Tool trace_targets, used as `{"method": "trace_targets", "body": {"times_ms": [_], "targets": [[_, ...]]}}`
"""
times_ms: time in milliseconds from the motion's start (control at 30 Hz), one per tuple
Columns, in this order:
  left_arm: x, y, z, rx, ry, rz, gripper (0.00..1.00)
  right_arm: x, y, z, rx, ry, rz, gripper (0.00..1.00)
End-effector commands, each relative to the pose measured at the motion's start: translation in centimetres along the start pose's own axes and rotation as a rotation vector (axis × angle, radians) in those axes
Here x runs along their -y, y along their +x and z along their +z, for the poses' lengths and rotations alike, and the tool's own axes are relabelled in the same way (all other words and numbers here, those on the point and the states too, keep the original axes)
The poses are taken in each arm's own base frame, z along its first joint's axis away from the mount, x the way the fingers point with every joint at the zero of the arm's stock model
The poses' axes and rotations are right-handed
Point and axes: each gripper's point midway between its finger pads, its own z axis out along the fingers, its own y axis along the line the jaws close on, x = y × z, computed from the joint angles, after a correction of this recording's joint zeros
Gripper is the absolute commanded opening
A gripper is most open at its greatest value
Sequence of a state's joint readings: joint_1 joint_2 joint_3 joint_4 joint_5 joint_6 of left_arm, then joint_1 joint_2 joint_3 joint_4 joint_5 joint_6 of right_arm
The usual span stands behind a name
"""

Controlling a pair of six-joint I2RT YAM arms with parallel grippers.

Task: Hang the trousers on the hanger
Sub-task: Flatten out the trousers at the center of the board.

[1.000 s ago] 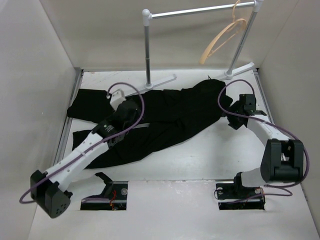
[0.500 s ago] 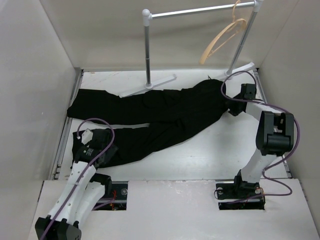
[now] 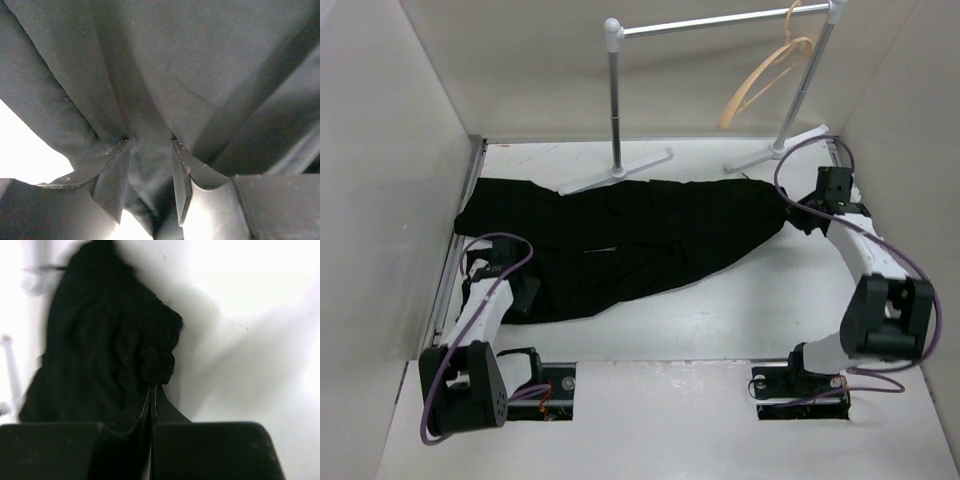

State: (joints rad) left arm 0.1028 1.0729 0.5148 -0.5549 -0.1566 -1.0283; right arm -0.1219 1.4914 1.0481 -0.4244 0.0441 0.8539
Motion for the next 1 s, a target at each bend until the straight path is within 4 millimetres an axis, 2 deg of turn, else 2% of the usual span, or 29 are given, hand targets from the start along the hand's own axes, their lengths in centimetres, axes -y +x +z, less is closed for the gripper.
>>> {"method": "trace_targets", "body": {"times_ms": [0,100,167,267,300,367,400,467,500,533,567,633,700,833,967], "targets": [[4.1,-3.9,-0.8,0.111,0.076,-0.036,0.36,1.5,-0.3,-5.1,0.03,0.052,-0.036,0.02],[4.5,-5.9,-1.0,0.158,0.061,-0.046,0.38,1.3,-0.9,-8.0,0.053,0.043,-0.074,0.05],[4.6,-7.2,-1.2,0.184,0.055,-0.063,0.39,0.9,-1.7,-8.1,0.071,0.036,-0.085,0.1],[4.9,-8.9,-1.4,0.219,0.046,-0.088,0.41,1.1,-3.3,-4.5,0.042,0.066,-0.05,0.1],[5.1,-9.4,-1.4,0.226,0.043,-0.092,0.41,0.7,-4.2,-3.1,0.047,0.064,-0.038,0.1],[5.2,-9.6,-1.6,0.22,0.04,-0.094,0.41,-0.4,-4.3,-0.7,0.014,0.06,-0.036,0.14],[5.2,-9.5,-2.2,0.216,0.049,-0.091,0.41,-0.6,-4.1,-0.5,0.004,0.061,-0.037,0.21],[4.9,-9.6,-3.9,0.237,0.085,-0.091,0.44,-0.7,-4.1,-1.4,0.038,0.043,-0.045,0.41],[4.8,-9.5,-4.6,0.244,0.103,-0.086,0.45,-0.8,-4.0,-2.1,0.069,0.016,-0.049,0.55],[4.3,-9.3,-5.4,0.245,0.116,-0.076,0.45,-0.5,-3.8,-2.9,0.1,-0.007,-0.048,0.64],[3.9,-9.1,-5.8,0.235,0.112,-0.064,0.46,0.1,-3.6,-3.8,0.127,-0.022,-0.039,0.69],[2.4,-8.1,-6.5,0.191,0.083,-0.033,0.46,1.6,-2.4,-4.7,0.141,-0.024,0.0,0.71],[0.6,-6.6,-6.8,0.142,0.051,-0.026,0.46,3.5,-1.1,-4.8,0.137,-0.007,0.048,0.7],[-1.9,-2.9,-6.1,0.011,-0.028,-0.037,0.46,6.5,0.1,-2.4,0.117,0.048,0.128,0.68],[-4.3,-0.7,-3.9,-0.039,-0.107,-0.077,0.46,5.4,-0.1,0.7,0.036,0.007,0.197,0.67]]}}
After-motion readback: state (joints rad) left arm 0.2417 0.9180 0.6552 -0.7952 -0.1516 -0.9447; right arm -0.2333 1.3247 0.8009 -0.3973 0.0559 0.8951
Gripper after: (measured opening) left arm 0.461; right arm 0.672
